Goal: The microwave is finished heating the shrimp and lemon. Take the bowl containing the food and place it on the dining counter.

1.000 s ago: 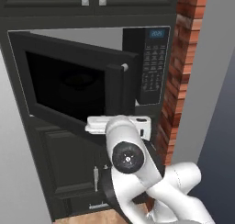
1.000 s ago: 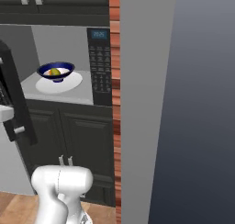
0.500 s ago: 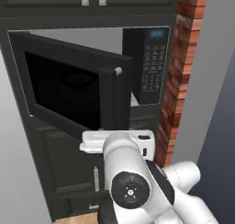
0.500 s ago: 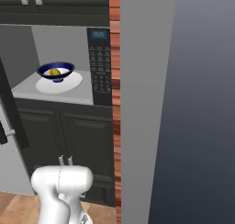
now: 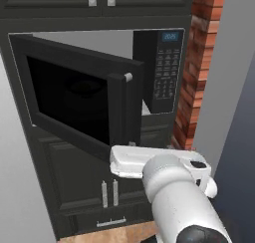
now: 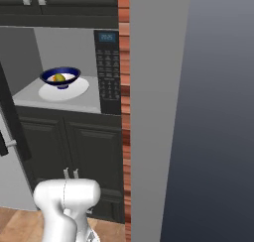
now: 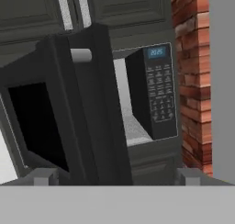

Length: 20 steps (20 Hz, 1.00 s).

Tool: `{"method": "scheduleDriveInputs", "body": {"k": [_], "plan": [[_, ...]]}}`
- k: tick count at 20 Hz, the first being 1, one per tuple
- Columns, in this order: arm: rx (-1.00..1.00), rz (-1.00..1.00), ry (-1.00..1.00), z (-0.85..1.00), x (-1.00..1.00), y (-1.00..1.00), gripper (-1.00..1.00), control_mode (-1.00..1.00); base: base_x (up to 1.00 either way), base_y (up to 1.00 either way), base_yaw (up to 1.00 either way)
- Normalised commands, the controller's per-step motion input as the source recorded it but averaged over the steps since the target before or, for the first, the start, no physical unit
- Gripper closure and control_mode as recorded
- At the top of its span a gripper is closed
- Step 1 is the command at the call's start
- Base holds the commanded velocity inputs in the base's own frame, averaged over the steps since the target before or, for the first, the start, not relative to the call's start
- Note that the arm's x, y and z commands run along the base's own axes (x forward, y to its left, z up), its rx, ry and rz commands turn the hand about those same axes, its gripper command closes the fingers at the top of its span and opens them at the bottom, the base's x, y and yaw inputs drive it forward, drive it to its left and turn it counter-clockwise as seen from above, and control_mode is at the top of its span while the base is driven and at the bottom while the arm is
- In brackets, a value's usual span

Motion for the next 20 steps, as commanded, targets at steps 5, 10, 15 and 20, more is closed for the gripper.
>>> {"method": "scheduleDriveInputs", "body": {"k": [5,10,15,20], "plan": [[0.49,0.16,0.02,0.31,0.00,-1.00,-1.00,-1.00,0.00,0.00,0.00],[0.48,0.16,0.20,0.14,0.44,-0.99,-1.00,-1.00,0.00,0.00,0.00],[0.39,0.16,0.41,0.01,0.72,-0.66,-1.00,-1.00,0.00,0.00,0.00],[0.08,0.04,0.30,-0.01,0.34,0.15,-1.00,-1.00,0.00,0.00,0.00]]}}
